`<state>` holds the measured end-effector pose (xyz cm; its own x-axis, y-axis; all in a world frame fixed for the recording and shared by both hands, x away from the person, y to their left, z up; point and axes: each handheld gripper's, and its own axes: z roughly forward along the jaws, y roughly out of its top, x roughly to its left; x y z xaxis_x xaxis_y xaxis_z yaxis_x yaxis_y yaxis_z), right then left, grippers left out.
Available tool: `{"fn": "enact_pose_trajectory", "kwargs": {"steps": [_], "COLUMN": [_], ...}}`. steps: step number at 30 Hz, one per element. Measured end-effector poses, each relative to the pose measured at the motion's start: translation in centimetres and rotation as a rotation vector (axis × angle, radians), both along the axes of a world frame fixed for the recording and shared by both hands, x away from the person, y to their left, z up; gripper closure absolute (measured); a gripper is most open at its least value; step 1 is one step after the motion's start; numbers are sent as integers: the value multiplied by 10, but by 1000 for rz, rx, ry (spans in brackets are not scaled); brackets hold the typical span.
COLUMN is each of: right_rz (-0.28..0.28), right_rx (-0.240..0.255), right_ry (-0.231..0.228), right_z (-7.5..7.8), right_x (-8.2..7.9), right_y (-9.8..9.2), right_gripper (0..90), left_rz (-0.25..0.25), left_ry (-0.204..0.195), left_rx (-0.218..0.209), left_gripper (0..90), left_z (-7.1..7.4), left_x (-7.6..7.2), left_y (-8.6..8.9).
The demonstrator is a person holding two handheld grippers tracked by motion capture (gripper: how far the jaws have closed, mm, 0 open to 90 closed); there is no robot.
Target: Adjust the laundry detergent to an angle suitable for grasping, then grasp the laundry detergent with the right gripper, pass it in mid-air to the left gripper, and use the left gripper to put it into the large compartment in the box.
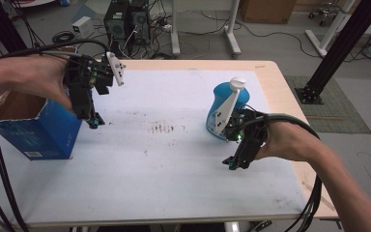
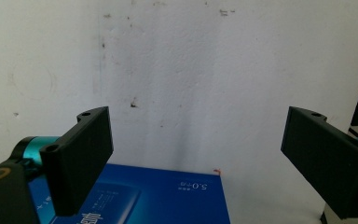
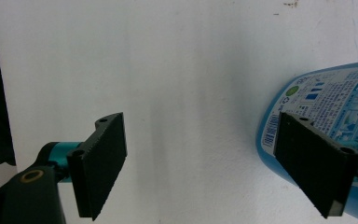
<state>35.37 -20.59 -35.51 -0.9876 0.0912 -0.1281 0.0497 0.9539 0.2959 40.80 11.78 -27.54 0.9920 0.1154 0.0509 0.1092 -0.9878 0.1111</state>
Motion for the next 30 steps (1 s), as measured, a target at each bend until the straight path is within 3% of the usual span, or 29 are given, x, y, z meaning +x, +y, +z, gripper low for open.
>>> {"fn": "enact_pose_trajectory", "kwargs": {"steps": [5, 11, 22, 27, 30], "right_rz": [5, 12, 4, -47, -109], "right_rx": [-3, 4, 25, 43, 45], "right_ry": [2, -3, -24, -29, -43], "right_z": [0, 3, 8, 12, 12], "right_x": [-1, -3, -10, -14, -13], "right_y": [0, 0, -5, -19, -34], "right_gripper": [163, 163, 163, 163, 163], "left_rz": [-5, -17, -5, 3, 1], "left_ry": [8, 0, 11, 10, 10], "left_rx": [22, 17, 4, 7, -2], "left_gripper": [90, 90, 90, 90, 90], "left_z": [-1, 1, 1, 1, 2], "left_x": [1, -5, 1, 0, -1], "left_y": [-3, -8, -8, -7, -8]}}
